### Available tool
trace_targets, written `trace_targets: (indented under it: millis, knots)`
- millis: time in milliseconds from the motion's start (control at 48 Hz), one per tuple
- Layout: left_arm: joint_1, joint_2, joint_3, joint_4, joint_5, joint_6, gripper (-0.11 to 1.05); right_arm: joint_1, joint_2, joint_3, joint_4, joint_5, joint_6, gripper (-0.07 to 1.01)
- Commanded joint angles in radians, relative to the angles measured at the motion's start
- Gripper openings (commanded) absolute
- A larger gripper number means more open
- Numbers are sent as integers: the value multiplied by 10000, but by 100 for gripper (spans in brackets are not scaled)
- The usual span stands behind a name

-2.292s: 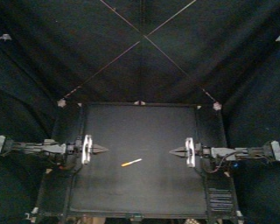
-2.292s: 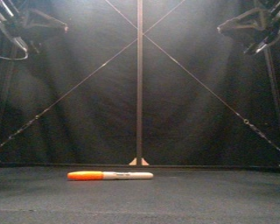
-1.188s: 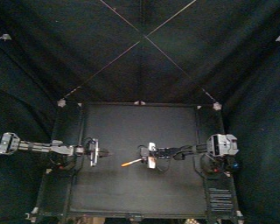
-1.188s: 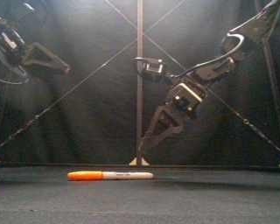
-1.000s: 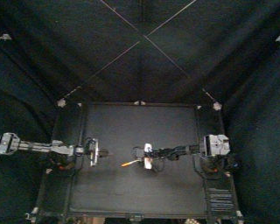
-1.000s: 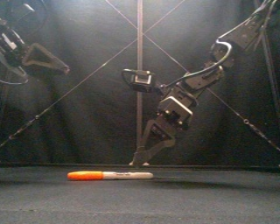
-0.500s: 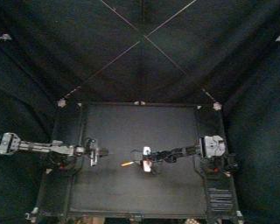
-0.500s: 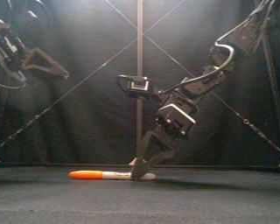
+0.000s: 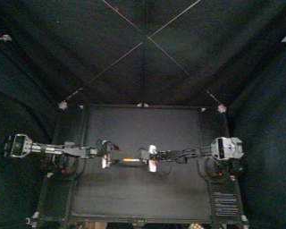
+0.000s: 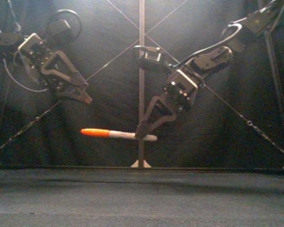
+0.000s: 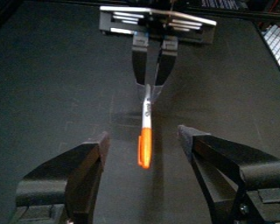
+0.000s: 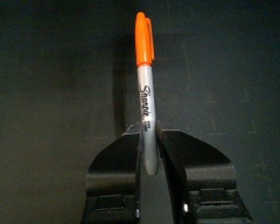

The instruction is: Uncap the pen

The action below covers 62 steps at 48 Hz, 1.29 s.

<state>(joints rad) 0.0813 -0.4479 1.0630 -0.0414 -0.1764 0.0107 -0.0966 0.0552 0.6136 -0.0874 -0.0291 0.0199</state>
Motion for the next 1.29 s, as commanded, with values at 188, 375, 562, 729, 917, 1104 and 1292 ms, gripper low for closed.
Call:
trace_targets:
  millis: [188, 375, 562, 729, 917, 1104, 1292]
  knots:
    - [-107, 1273, -1012, 0, 522, 0, 96, -215, -537, -61, -184, -138, 0, 50]
    - [15, 2286, -1519, 31, 568, 0, 96, -215, -552, -61, -184, -184, -15, 50]
    - [153, 2761, -1749, 61, 583, 15, 92, -215, -552, -15, -184, -184, 15, 50]
    - [199, 2777, -1764, 291, 660, 15, 68, -215, -552, 61, -184, -184, 31, 50]
    - [383, 2700, -1733, 675, 813, 15, 44, -261, -568, 123, -184, -184, 31, 50]
    - [383, 2439, -1411, 1058, 1197, 0, 43, -307, -966, 644, -31, -322, 61, 50]
    - [414, 1580, -583, 1104, 1227, 15, 43, -506, -1933, 1917, 445, -1089, 61, 50]
